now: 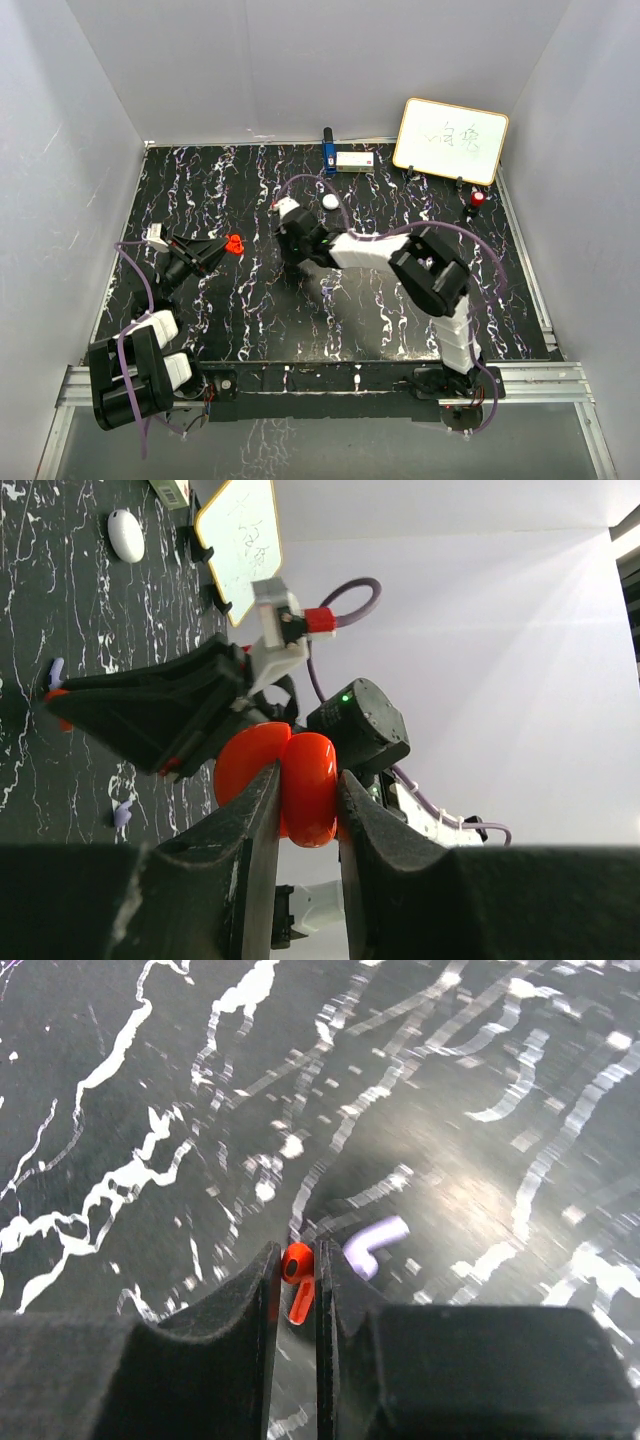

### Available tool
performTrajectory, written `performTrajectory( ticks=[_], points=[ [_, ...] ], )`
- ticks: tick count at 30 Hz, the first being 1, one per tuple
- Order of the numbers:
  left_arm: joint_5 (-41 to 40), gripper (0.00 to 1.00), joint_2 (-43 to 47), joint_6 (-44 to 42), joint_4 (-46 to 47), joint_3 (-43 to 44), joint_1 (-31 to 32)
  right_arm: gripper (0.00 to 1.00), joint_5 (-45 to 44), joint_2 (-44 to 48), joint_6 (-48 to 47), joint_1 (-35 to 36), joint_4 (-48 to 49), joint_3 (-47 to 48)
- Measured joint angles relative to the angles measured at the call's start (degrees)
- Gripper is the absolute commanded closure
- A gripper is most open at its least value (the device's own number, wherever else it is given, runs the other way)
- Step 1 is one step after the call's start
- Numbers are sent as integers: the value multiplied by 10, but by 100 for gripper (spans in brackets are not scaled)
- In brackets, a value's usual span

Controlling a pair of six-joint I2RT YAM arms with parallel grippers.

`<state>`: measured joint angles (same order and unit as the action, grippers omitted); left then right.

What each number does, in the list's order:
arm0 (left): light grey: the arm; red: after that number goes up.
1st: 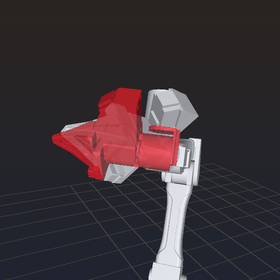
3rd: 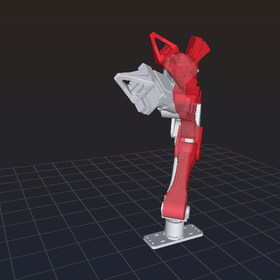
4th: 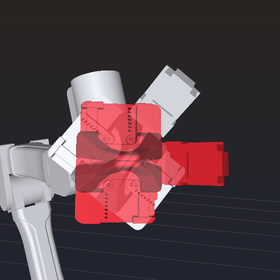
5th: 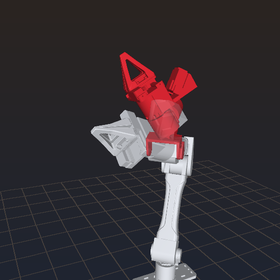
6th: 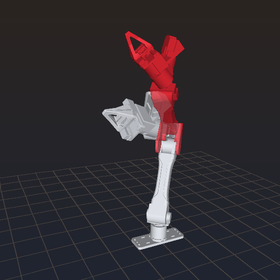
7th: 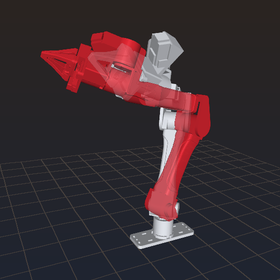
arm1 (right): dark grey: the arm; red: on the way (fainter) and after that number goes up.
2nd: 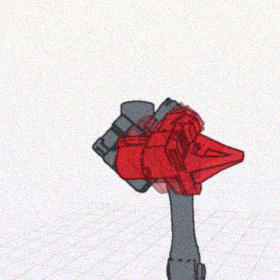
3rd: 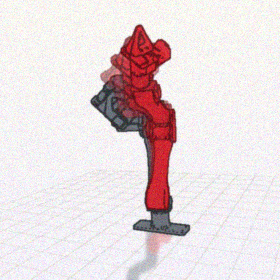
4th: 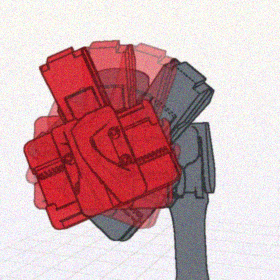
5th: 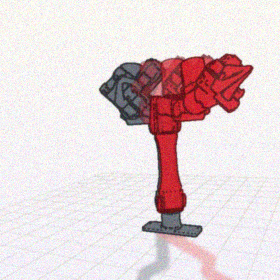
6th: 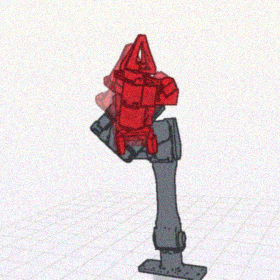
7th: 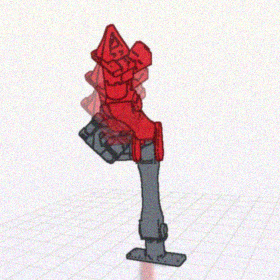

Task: Insert the wireless bluetooth earbuds into the charging case
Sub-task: Pick up the earbud from the center of the board.

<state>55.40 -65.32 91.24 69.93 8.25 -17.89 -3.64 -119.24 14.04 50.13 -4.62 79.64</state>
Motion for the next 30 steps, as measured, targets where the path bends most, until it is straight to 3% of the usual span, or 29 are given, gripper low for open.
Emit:
performTrajectory(
  ticks=[6, 11, 19, 30],
  points=[
    [10, 100, 0, -13, -30, 9, 0, 100, 66, 169, 24, -86, 132, -185],
    [11, 100, 0, -19, -50, 24, 8, 100, 86, 283, 18, -107, 228, -262],
    [-20, 100, -10, -24, -62, 62, 102, 100, 137, 382, 9, -102, 386, -389],
    [-71, 100, -120, -1, -2, 102, 219, 100, 159, 449, 4, -104, 587, -512]
  ],
)
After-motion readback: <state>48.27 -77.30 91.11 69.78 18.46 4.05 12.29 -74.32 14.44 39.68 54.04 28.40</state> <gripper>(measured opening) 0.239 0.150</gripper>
